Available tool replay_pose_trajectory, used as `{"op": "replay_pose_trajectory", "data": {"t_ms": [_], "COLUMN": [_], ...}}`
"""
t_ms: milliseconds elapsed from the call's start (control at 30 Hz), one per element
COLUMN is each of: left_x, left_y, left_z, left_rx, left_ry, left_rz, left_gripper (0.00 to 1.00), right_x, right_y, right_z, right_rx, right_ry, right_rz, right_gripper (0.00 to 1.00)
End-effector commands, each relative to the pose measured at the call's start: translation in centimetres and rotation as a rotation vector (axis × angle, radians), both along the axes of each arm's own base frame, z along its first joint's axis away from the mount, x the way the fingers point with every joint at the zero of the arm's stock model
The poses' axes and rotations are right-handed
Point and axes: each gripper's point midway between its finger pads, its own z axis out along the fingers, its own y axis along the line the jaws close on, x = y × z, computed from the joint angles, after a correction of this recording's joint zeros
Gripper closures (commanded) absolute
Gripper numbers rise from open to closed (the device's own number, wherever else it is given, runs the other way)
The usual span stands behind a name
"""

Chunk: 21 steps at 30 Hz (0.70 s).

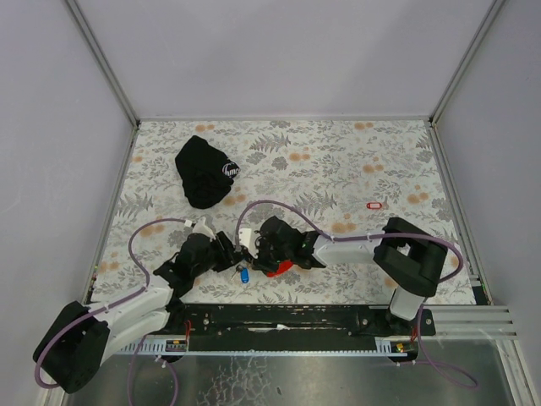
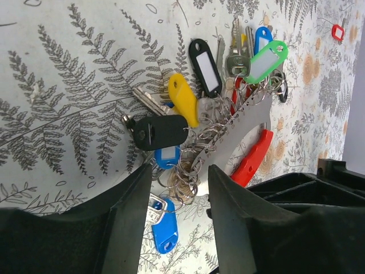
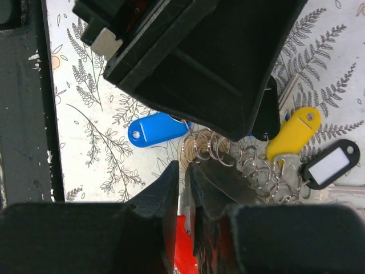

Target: Put the keys on the keyring

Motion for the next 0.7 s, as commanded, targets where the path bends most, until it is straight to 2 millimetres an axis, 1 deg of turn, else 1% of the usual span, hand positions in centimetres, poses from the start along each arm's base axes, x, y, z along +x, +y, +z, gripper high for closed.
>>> {"op": "replay_pose_trajectory", "data": {"t_ms": [0, 200, 533, 667], "left_x": [0.2, 0.3, 0.0, -0.1], "left_y": [0.3, 0.4, 0.3, 0.1], "left_z": [0.5, 0.6, 0.4, 0.4], "left_rx": [0.012, 0.021, 0.019, 0.013], "left_ry": [0.011, 0.008, 0.022, 0.031], "left_rz": [0.031, 0.035, 0.022, 0.011], "left_gripper": [0.57, 0.57, 0.59, 0.59], "right_x": [0.1, 1.1, 1.3, 1.9], "right_y": [3.0, 3.1, 3.1, 3.0], "right_z": [2.3, 1.7, 0.5, 0.0], "right_rx": [0.095, 0.072, 0.044, 0.031], "right_ry": [-0.025, -0.053, -0.054, -0.072], "right_rz": [0.027, -0.009, -0.013, -0.037], "right_gripper": [0.83, 0.85, 0.86, 0.84]}}
